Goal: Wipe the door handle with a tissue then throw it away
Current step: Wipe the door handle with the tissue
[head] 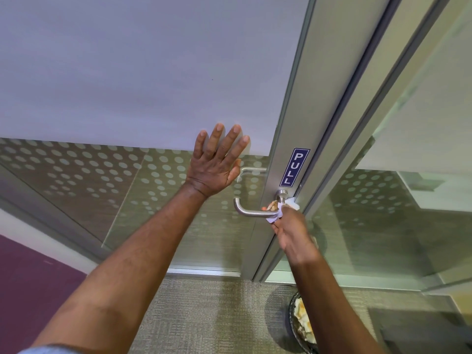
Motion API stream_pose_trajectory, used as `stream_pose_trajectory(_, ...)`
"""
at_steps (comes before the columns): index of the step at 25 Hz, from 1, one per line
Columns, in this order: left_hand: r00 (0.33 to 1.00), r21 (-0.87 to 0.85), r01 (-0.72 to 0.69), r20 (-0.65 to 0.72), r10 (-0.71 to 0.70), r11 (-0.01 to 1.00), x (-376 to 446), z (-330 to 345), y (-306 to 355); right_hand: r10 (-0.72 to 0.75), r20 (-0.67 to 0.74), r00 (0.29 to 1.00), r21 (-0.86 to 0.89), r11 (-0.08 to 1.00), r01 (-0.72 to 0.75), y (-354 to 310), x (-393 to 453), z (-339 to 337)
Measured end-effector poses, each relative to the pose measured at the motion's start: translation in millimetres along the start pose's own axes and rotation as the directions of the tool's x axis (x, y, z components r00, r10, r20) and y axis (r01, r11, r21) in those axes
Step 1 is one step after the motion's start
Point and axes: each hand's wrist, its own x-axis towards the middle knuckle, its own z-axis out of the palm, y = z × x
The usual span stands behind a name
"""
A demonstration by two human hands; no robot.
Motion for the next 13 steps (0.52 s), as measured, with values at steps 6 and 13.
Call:
stream_pose_trajectory(6, 1.000, 0.008, 0.005, -0.002, -0.005, 1.000, 1, 0, 0, -0.418, -0.001, 0.909, -0.415, 0.827, 0.380, 33, -8, -3)
stream_pose_trajectory(13, 1.000, 0.011, 0.004, -0.012, -0.004, 1.000, 0, 1, 0, -0.142, -0.146, 0.979, 0.069, 0.986, 0.154, 12, 11, -14)
